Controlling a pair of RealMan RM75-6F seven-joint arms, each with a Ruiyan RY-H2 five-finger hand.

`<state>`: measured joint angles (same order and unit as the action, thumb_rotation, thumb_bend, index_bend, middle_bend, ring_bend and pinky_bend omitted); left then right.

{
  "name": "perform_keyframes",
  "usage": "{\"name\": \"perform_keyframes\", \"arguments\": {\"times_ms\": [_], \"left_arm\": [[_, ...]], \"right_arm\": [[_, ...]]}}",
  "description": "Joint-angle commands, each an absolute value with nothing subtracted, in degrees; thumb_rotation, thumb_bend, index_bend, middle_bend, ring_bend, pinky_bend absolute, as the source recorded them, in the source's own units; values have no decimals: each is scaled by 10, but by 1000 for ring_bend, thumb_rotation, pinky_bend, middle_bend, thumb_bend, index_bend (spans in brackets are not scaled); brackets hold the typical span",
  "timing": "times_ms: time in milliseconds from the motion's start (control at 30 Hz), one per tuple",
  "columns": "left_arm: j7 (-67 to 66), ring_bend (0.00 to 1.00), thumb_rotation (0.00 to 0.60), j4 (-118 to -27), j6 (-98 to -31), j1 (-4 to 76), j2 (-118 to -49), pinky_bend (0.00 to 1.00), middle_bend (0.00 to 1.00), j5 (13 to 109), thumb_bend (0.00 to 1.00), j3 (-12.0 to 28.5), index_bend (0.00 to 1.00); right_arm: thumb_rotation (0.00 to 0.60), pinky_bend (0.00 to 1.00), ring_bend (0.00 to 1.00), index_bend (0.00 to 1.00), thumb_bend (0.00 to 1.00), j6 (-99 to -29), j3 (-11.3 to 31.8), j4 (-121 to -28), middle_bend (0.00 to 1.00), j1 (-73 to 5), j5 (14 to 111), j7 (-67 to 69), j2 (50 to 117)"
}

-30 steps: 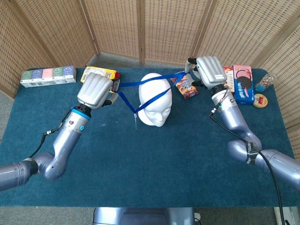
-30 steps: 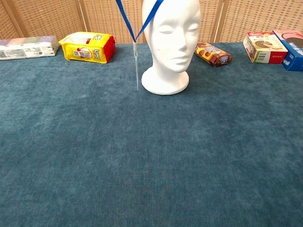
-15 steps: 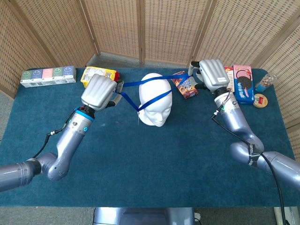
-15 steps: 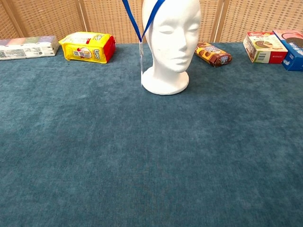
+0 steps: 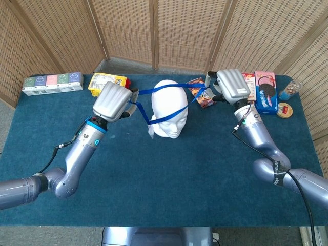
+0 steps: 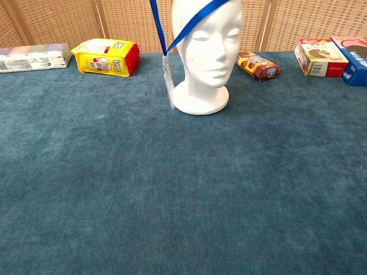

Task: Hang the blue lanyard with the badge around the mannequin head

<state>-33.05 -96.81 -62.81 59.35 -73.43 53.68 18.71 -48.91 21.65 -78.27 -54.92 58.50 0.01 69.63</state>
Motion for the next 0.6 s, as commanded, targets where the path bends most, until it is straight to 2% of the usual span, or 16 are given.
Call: {"name": "perform_keyframes", "arguments": {"times_ms": [33, 600], "left_arm": [[-336, 1000, 551, -971, -629, 597, -736, 1000, 1000, 533, 425, 189, 619], [-354, 1000, 553, -967, -635, 593, -737, 1000, 1000, 515, 422, 180, 619]], "right_arm": [[600, 1000, 1000, 799, 489, -492, 216, -795, 1000, -548, 594, 2, 695], [600, 1000, 1000, 799, 486, -487, 215, -796, 1000, -556, 597, -14, 702]]}}
